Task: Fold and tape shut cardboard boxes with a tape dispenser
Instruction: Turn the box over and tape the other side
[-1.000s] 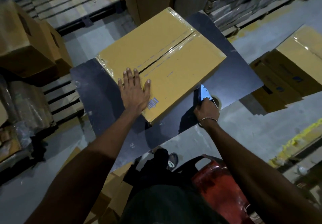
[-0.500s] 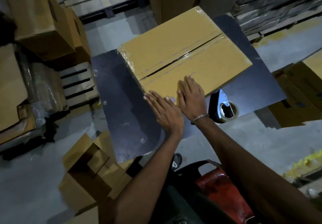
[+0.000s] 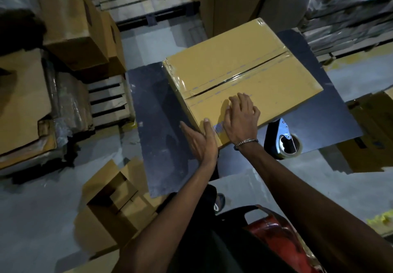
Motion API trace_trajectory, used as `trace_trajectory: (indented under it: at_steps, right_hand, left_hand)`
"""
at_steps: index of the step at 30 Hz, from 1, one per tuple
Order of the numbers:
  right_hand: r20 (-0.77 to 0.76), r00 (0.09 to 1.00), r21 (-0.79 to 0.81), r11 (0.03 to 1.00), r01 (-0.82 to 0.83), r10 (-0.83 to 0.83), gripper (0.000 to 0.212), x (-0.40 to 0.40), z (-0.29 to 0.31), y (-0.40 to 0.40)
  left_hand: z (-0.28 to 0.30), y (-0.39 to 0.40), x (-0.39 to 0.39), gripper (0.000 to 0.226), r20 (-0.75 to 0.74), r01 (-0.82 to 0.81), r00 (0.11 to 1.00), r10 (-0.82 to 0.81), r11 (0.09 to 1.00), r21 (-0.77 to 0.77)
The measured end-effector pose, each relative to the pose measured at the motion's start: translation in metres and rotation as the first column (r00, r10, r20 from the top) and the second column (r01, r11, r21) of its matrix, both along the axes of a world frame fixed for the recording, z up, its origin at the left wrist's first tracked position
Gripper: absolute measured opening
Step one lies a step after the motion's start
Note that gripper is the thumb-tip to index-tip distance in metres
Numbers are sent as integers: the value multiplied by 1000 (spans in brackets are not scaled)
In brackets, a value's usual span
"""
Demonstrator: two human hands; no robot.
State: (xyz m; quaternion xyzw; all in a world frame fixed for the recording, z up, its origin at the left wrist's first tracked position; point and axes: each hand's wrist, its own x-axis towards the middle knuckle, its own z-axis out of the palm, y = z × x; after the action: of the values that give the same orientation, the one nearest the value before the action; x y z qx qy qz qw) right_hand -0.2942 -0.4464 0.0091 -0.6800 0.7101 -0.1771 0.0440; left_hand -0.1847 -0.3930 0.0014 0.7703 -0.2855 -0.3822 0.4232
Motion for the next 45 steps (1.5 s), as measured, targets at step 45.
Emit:
trace_trajectory:
  at_steps: [45]
  right_hand:
    - [-168, 944, 241, 940, -240, 284, 62, 59, -5, -73]
  left_hand:
    - [19, -191, 89, 90, 263, -13, 962, -78, 945, 328]
